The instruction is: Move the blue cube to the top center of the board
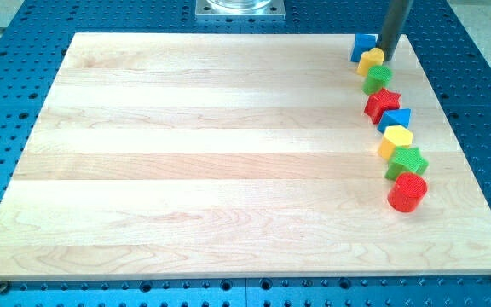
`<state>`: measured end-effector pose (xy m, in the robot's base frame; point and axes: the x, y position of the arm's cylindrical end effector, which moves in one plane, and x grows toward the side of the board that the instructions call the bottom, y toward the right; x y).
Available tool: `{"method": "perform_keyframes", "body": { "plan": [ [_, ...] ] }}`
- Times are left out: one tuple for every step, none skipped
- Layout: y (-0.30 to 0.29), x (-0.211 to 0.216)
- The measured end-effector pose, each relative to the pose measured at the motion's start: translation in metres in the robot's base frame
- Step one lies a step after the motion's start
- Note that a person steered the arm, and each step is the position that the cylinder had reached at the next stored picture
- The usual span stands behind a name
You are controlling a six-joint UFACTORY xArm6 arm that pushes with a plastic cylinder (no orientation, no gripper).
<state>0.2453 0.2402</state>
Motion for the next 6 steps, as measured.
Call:
{"method": "perform_keyframes", "body": {
  "plan": [
    [-0.049,-0.007],
    [-0.087,-0.016],
    [-0.052,-0.034],
    [-0.108,-0.039],
    [-0.203,-0.021],
    [-0.223,-0.019]
  ]
}}
